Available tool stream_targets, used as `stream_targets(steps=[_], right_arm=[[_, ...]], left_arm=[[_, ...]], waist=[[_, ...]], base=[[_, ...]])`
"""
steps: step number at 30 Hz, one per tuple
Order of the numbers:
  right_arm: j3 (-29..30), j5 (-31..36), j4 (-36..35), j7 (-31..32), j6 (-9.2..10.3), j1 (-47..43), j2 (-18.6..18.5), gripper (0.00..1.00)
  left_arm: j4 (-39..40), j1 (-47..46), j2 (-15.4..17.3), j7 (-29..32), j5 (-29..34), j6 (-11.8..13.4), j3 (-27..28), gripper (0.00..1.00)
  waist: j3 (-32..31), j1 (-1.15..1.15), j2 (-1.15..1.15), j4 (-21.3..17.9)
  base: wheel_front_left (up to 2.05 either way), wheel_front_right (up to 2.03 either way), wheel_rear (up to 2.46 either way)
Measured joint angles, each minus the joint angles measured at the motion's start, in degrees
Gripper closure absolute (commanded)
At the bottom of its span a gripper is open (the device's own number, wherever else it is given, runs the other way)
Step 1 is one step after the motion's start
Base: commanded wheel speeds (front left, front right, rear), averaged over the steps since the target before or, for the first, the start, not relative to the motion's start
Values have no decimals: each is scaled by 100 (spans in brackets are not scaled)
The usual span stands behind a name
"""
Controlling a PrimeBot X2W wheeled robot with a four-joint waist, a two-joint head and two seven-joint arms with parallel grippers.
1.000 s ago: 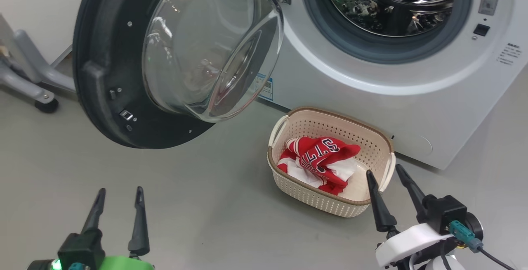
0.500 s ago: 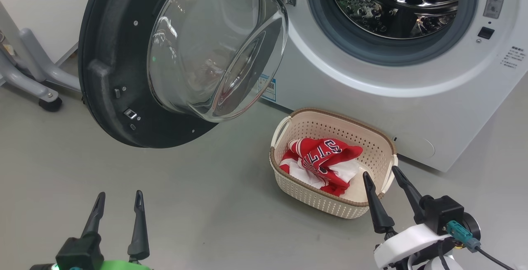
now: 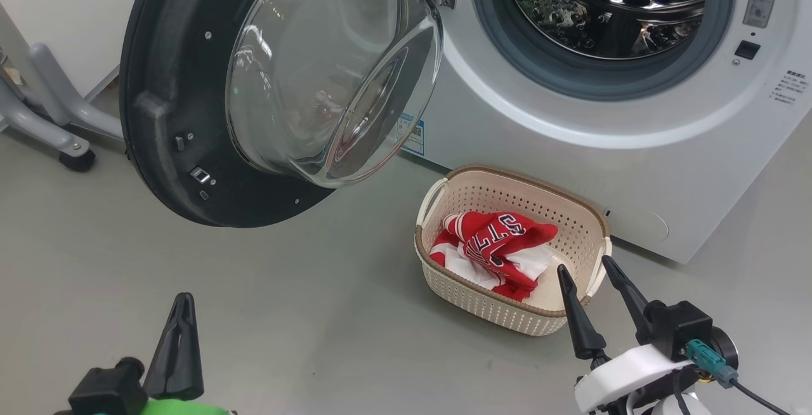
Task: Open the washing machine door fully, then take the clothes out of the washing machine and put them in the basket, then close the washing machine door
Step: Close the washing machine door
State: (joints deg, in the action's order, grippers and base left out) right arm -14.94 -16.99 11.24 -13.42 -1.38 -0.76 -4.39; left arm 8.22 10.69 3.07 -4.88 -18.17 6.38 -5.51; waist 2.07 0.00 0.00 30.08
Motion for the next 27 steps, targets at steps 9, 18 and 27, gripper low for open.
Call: stream_targets(steps=[9, 18, 27], right_arm=[[-8, 0, 0, 2, 0, 8, -2, 0], [-4, 0, -25, 51, 3, 14, -23, 0], [1, 14, -162, 109, 52, 26, -74, 0]], left_arm=[[127, 0, -20, -53, -1660, -270, 22, 100], [301, -9, -25, -216, -4637, -375, 194, 100], [452, -210, -63, -466, -7054, -799, 998, 100]], waist=[[30, 0, 0, 5], [96, 0, 0, 9], [233, 0, 0, -16]], base=[[0, 0, 0], [0, 0, 0], [0, 0, 0]])
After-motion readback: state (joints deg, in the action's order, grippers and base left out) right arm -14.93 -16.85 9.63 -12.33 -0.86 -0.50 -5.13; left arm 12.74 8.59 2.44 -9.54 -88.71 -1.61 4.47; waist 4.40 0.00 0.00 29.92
